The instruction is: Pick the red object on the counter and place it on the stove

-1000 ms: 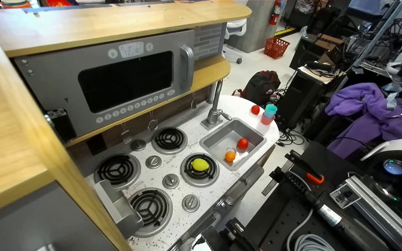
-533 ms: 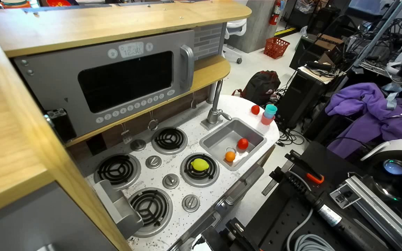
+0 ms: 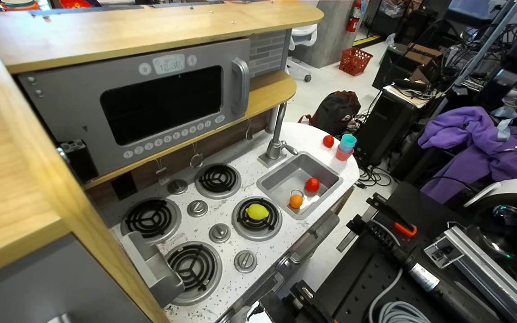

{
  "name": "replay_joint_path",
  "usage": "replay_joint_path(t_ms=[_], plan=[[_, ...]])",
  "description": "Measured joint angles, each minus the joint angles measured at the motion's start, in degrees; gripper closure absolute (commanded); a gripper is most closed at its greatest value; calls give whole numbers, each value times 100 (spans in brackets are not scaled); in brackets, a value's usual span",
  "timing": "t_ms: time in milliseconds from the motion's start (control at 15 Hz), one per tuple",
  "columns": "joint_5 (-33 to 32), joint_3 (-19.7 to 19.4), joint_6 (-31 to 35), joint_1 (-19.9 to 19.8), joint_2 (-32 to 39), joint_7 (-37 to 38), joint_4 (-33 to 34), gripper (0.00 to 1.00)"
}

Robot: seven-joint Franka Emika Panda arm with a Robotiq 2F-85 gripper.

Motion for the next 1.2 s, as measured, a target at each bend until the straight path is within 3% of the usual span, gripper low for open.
replay_joint_path(t_ms=[267,533,1200], plan=[[33,108,736,181,929,146,274,0],[17,131,1052,200,1950,147,858,0],[-99,-93,1532,-254,4139,-299,2331,0]])
